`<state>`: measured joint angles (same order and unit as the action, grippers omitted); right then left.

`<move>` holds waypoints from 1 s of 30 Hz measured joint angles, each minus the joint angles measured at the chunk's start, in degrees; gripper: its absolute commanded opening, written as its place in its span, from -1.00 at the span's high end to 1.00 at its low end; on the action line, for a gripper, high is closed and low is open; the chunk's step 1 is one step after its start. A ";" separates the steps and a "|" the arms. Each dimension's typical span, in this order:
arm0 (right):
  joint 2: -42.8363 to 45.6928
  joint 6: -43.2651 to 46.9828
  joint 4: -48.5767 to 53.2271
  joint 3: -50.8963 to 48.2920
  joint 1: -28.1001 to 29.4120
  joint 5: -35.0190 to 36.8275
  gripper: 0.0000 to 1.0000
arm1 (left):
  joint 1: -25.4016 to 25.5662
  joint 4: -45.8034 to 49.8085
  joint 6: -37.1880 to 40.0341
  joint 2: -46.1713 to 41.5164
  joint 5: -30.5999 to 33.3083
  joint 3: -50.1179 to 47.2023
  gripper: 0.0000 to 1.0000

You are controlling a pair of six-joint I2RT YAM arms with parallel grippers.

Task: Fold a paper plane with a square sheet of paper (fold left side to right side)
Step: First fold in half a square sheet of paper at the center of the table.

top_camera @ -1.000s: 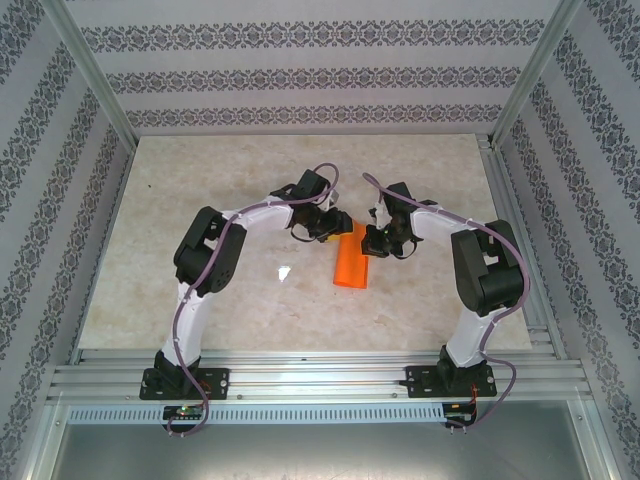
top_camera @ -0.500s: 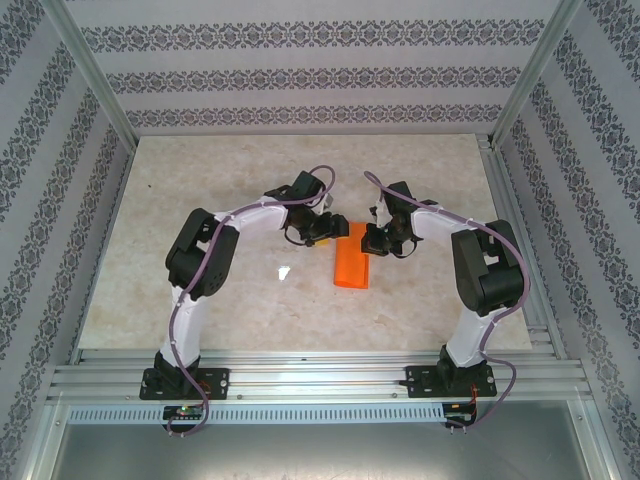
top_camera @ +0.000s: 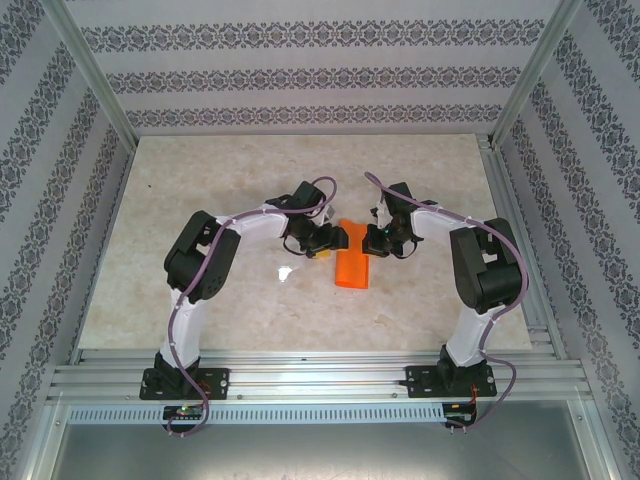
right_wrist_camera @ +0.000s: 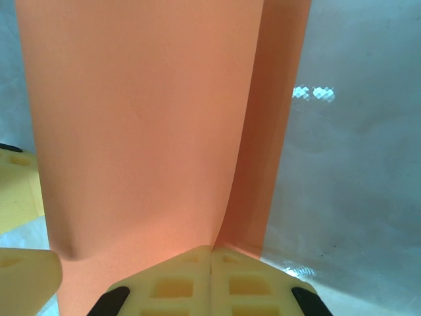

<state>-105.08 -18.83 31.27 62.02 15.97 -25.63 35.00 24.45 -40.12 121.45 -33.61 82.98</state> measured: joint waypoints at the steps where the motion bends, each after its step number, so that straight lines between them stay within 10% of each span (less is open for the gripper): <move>1: 0.00 0.00 -0.02 0.00 0.00 0.02 1.00 | 0.13 0.04 0.04 0.20 0.04 0.07 -0.12; 30: 5.27 -0.79 2.16 -0.09 -2.99 3.37 0.42 | 2.73 4.46 0.87 2.80 3.32 4.81 0.17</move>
<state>-99.81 -19.62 33.43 61.93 12.97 -22.26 37.74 28.91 -39.24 124.25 -30.28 87.79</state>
